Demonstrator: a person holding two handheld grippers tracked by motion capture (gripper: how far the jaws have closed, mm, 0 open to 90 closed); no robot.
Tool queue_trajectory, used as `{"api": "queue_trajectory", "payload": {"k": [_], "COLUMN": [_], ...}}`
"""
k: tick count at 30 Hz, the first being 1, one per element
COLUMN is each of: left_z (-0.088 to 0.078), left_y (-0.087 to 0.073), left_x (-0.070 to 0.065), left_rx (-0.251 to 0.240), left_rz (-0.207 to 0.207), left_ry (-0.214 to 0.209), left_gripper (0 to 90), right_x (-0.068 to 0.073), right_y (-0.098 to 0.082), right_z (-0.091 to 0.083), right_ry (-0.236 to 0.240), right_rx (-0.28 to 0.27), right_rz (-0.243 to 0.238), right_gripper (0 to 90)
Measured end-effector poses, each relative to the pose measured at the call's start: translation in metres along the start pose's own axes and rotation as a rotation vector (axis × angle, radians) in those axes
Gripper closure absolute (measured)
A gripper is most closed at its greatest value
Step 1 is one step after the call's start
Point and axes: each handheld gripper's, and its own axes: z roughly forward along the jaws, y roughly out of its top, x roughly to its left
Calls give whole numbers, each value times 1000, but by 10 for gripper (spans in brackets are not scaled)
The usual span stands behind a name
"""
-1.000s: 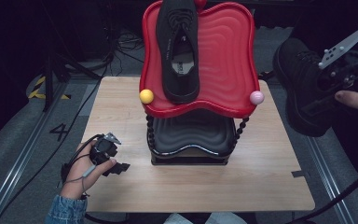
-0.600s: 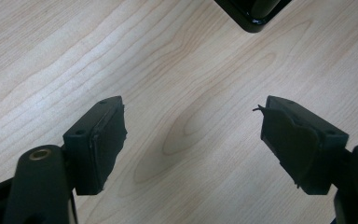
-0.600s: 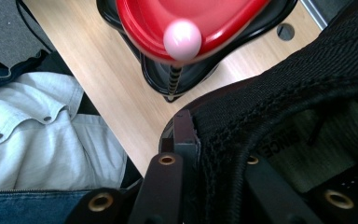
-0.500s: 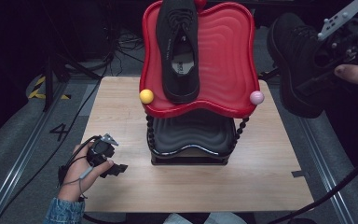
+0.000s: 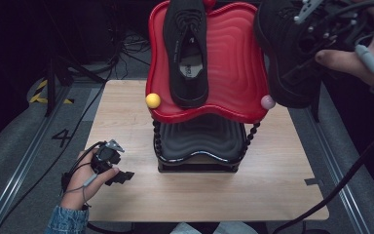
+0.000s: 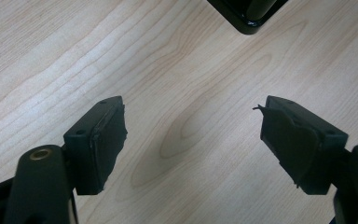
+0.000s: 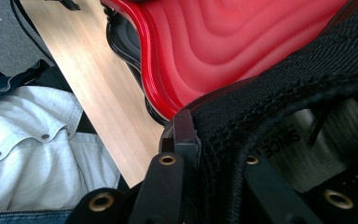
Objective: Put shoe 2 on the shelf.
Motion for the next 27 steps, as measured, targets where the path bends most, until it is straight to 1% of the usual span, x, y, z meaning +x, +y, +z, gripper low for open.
{"api": "queue_trajectory", "payload": {"k": [2,4,5,7,8,11,13,15,17,19,22,23,27], "left_z": [1,2,2,2,1,0,1,2,2,2,0,1,0], "left_y": [1,1,1,1,0,-1,-1,-1,-1,-1,-2,-3,-4], "left_x": [0,-2,-2,-2,-2,-1,-1,-2,-1,-2,-2,-1,1], "left_rx": [0,6,10,6,4,-4,1,8,11,10,11,5,8], "left_rz": [7,2,12,11,17,7,12,10,29,17,12,17,21], "left_ry": [7,-1,3,6,11,8,12,3,14,-2,5,3,8], "left_gripper": [229,229,228,229,228,228,228,229,229,229,229,229,229], "right_x": [3,6,8,11,13,16,17,18,19,19,19,19,18], "right_y": [8,15,18,23,26,34,39,45,49,53,59,60,67], "right_z": [2,4,5,5,5,6,7,9,12,15,20,21,26], "right_ry": [-3,-5,-5,-18,-27,-41,-40,-36,-36,-37,-40,-40,-43], "right_rx": [1,5,8,7,8,11,9,6,2,6,5,5,12], "right_rz": [-12,-24,-28,-37,-43,-55,-61,-66,-69,-71,-75,-75,-76], "right_gripper": [861,861,861,861,861,862,862,862,862,861,862,861,860]}}
